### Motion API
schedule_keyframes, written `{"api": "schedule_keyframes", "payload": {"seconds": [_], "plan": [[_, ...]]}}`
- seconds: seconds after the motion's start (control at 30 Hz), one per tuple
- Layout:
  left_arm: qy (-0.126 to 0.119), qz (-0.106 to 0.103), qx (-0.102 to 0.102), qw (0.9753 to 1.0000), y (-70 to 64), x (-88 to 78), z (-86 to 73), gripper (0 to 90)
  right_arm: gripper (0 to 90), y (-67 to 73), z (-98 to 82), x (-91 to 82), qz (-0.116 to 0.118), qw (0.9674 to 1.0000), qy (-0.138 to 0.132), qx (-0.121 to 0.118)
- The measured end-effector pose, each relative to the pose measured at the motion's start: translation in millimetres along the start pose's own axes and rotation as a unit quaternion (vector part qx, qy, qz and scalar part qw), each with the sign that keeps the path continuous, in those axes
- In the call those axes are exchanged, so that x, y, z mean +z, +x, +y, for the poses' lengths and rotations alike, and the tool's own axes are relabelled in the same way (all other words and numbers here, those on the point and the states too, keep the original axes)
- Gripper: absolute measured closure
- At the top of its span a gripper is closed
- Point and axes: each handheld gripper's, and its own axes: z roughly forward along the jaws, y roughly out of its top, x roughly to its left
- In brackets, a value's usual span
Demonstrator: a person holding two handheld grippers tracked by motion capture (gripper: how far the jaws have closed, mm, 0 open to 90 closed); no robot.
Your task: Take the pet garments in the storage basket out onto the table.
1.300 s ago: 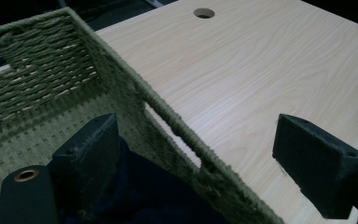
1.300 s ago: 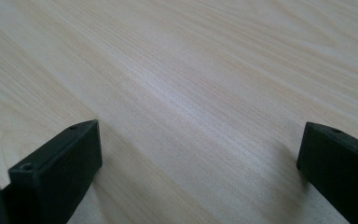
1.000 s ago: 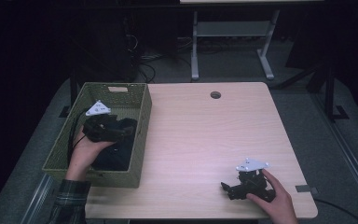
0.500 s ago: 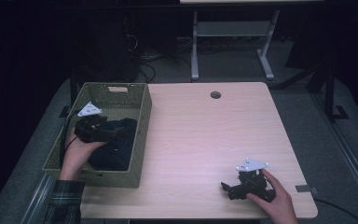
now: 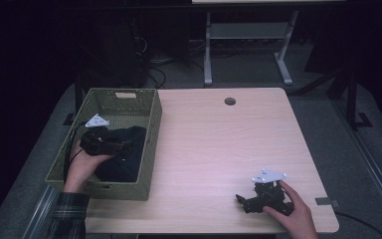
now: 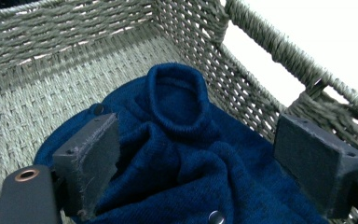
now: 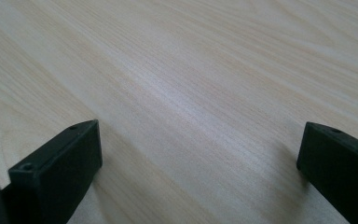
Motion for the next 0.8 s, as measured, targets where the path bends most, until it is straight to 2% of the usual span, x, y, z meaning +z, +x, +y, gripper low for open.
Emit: {"api": "schedule_keyframes", "payload": {"seconds": [0.17, 0.3, 0.5, 0.73, 0.8], "plan": [[0.007, -0.002, -0.004, 1.0000, 1.1, 3.5, -3.4, 14.4, 0.0, 0.0, 0.0, 0.0, 0.000, 1.0000, 0.000, 0.000], [0.019, -0.008, -0.002, 0.9998, 1.3, 8.3, -6.7, 14.4, 0.0, 0.0, 0.0, 0.0, 0.000, 1.0000, 0.000, 0.000], [0.036, -0.009, -0.010, 0.9993, 2.3, 16.4, -11.5, 14.4, 0.0, 0.0, 0.0, 0.0, 0.000, 1.0000, 0.000, 0.000], [0.067, -0.008, 0.005, 0.9977, -1.9, 25.6, -13.0, 14.4, 0.0, 0.0, 0.0, 0.0, 0.000, 1.0000, 0.000, 0.000], [0.069, -0.008, 0.005, 0.9975, -2.2, 26.6, -13.2, 14.4, 0.0, 0.0, 0.0, 0.0, 0.000, 1.0000, 0.000, 0.000]]}}
